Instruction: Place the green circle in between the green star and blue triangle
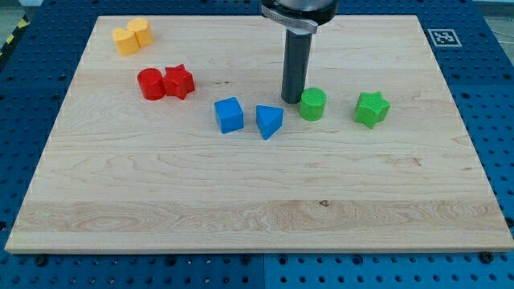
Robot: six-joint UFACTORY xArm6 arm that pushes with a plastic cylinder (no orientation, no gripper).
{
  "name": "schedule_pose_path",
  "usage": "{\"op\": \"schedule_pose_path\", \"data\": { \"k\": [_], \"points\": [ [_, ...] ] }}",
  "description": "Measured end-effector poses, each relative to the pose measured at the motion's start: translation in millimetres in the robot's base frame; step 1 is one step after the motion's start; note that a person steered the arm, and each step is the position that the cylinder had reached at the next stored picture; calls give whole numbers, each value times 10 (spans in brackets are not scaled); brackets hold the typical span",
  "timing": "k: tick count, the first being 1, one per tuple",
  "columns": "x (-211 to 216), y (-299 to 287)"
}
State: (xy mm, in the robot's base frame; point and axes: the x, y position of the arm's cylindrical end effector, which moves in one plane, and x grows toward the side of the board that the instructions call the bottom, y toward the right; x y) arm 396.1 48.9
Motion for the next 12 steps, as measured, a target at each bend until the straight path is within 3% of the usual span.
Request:
{"op": "schedule_pose_path", "data": {
  "k": [5, 9, 10, 12],
  "points": [
    [-248, 131],
    [164, 215],
    [132, 223],
    [-328, 160]
  ]
}}
